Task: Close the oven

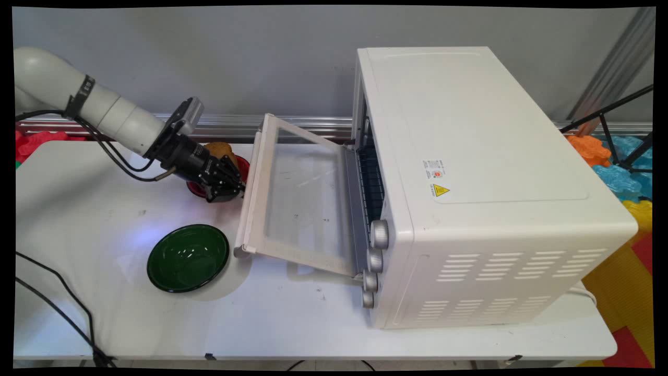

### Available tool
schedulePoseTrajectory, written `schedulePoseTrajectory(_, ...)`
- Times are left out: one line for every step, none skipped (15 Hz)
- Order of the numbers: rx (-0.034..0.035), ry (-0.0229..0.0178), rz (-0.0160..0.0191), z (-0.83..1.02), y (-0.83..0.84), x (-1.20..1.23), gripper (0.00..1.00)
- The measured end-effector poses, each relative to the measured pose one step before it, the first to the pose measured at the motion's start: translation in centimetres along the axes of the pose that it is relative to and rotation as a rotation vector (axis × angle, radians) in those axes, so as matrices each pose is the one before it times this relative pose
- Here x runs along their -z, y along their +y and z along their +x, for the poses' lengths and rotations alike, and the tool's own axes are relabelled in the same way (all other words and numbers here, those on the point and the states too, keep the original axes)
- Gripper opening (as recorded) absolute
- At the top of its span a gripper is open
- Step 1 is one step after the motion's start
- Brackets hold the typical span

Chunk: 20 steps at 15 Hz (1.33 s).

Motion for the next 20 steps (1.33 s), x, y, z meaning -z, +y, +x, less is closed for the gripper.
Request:
schedulePoseTrajectory(0.00656,0.00958,0.00172,0.261,0.024,0.141,0.0)
schedulePoseTrajectory(0.00403,0.00662,0.00025,0.222,0.004,0.094,0.0)
schedulePoseTrajectory(0.0062,0.01016,-0.00015,0.32,0.03,0.177,0.0)
schedulePoseTrajectory(0.0039,0.00744,-0.00033,0.253,0.014,0.125,0.0)
schedulePoseTrajectory(0.0055,0.01118,-0.00123,0.395,0.029,0.196,0.0)
schedulePoseTrajectory(0.00333,0.00794,-0.00071,0.298,0.014,0.129,0.0)
schedulePoseTrajectory(0.00441,0.01193,-0.00107,0.47,0.023,0.186,0.0)
schedulePoseTrajectory(0.0027,0.00758,-0.00075,0.321,0.002,0.094,0.0)
schedulePoseTrajectory(0.00357,0.01187,-0.00052,0.5,0.02,0.139,0.0)
schedulePoseTrajectory(0.00241,0.00789,-0.00029,0.353,0.023,0.068,0.0)
schedulePoseTrajectory(0.00299,0.01176,-0.00027,0.515,0.031,0.08,0.0)
schedulePoseTrajectory(0.00192,0.00786,0.00002,0.349,0.031,0.031,0.0)
schedulePoseTrajectory(0.00277,0.01326,-0.0002,0.607,0.054,0.003,0.0)
schedulePoseTrajectory(0.0024,0.01087,0.00005,0.496,0.041,-0.044,0.0)
schedulePoseTrajectory(0.00202,0.01186,0.00075,0.583,0.043,-0.129,0.0)
schedulePoseTrajectory(0.00237,0.00956,0.00157,0.441,0.03,-0.104,0.0)
schedulePoseTrajectory(0.00244,0.00753,0.00115,0.346,0.022,-0.113,0.0)
schedulePoseTrajectory(0.00231,0.00748,0.00156,0.336,0.029,-0.108,0.0)
schedulePoseTrajectory(0.00408,0.00945,0.0019,0.431,0.032,-0.177,0.0)
schedulePoseTrajectory(0.00455,0.00783,0.00162,0.383,0.043,-0.179,0.0)
